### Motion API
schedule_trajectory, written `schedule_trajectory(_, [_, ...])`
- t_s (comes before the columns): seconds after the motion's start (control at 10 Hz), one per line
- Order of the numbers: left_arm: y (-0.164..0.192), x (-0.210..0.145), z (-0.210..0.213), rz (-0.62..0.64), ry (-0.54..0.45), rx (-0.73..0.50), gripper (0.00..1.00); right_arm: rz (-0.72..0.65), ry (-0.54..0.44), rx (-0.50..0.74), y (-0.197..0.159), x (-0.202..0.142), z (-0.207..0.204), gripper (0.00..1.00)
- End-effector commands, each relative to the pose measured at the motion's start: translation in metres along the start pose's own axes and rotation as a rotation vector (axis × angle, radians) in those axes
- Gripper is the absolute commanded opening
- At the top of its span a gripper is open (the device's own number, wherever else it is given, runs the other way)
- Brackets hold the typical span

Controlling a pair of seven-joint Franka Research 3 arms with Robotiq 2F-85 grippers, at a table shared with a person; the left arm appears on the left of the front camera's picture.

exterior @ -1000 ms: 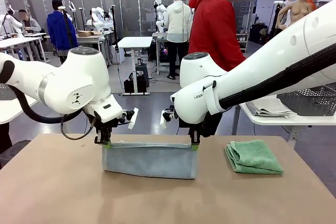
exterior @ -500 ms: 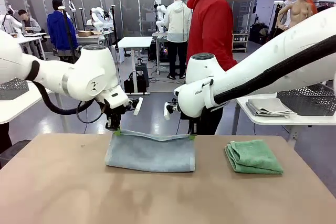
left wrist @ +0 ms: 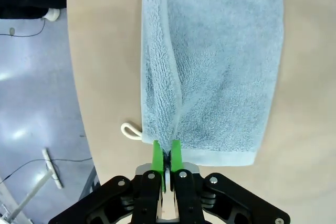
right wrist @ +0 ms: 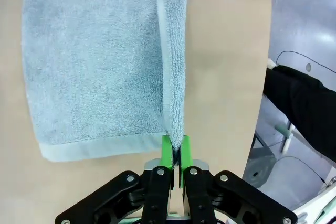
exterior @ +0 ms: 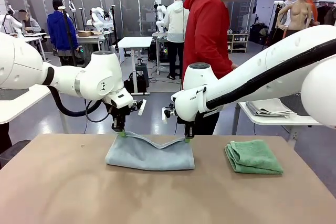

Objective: Fold the towels and place them in the basket.
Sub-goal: When a person lays out a Towel with hook on the table, fold it in half twice.

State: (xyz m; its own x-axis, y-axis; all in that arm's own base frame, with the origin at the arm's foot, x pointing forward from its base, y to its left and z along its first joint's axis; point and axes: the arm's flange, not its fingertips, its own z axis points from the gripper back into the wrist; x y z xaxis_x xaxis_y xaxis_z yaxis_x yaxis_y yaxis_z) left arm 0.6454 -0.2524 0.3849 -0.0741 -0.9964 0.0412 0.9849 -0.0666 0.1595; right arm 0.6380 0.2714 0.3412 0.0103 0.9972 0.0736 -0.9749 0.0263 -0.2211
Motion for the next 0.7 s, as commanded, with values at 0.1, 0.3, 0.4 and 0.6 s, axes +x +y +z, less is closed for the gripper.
schedule_trajectory(0.1, [0.015, -0.012, -0.009, 0.056, -0.022, -0.046, 0.06, 0.001, 0.024, 0.009, -0.016, -0.008, -0.006, 0.07])
schedule_trajectory(0.3, [0.023, -0.023, -0.021, 0.075, -0.029, -0.079, 0.06, -0.013, 0.025, 0.016, -0.023, -0.015, -0.013, 0.07])
schedule_trajectory(0.4, [0.025, -0.027, -0.028, 0.075, -0.053, -0.099, 0.06, -0.017, 0.008, 0.024, -0.023, -0.017, -0.017, 0.07])
schedule_trajectory(0.6, [0.028, -0.030, -0.041, 0.063, -0.080, -0.095, 0.06, 0.000, -0.013, 0.028, -0.024, -0.017, -0.025, 0.07])
